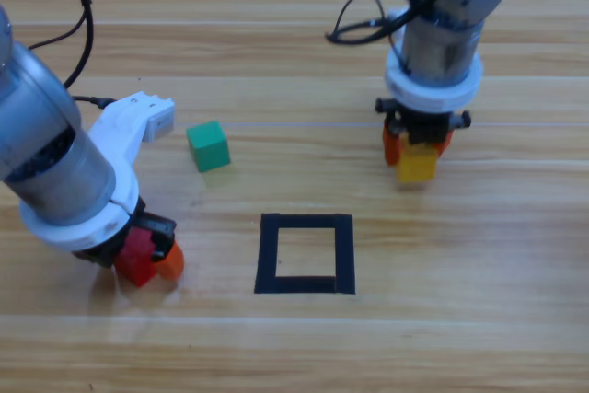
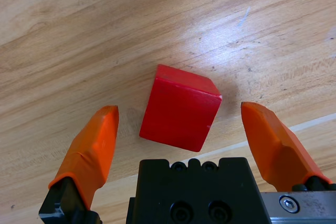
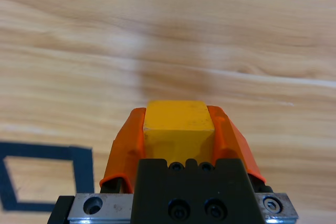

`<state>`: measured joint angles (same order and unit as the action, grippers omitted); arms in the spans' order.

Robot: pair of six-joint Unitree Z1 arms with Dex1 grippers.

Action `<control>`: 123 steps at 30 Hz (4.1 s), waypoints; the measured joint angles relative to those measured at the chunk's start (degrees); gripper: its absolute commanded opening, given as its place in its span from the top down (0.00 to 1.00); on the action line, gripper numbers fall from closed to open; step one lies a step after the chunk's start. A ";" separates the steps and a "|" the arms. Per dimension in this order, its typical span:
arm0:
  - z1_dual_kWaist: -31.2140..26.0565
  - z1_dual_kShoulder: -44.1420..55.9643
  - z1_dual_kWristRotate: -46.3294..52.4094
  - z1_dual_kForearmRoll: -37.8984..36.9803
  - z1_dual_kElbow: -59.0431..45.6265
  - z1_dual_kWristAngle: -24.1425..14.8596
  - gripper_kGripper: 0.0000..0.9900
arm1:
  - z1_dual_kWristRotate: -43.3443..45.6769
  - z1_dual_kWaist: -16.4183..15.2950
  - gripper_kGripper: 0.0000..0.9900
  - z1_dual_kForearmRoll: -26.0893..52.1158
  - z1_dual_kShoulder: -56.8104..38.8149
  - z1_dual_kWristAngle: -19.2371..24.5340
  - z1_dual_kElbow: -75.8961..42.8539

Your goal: Stack the blocks in the rectangular block: red at the bottom, yellow in the middle, green on top

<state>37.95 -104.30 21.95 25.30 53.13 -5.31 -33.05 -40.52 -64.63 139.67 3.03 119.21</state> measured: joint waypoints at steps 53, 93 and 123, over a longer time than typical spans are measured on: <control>9.46 0.29 26.14 13.88 22.99 -2.41 1.00 | 0.88 0.08 1.00 0.00 -12.24 -0.02 -5.53; 18.05 -22.86 43.93 26.76 45.60 -6.39 1.00 | 4.94 0.95 1.00 0.00 -12.22 -4.45 -5.27; 18.46 -23.47 43.93 25.68 43.02 -8.30 1.00 | 5.54 1.06 1.00 0.00 -12.15 -4.49 -4.67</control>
<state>56.41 -127.77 65.88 50.98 96.15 -13.61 -27.51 -39.46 -64.63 127.51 -1.46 114.54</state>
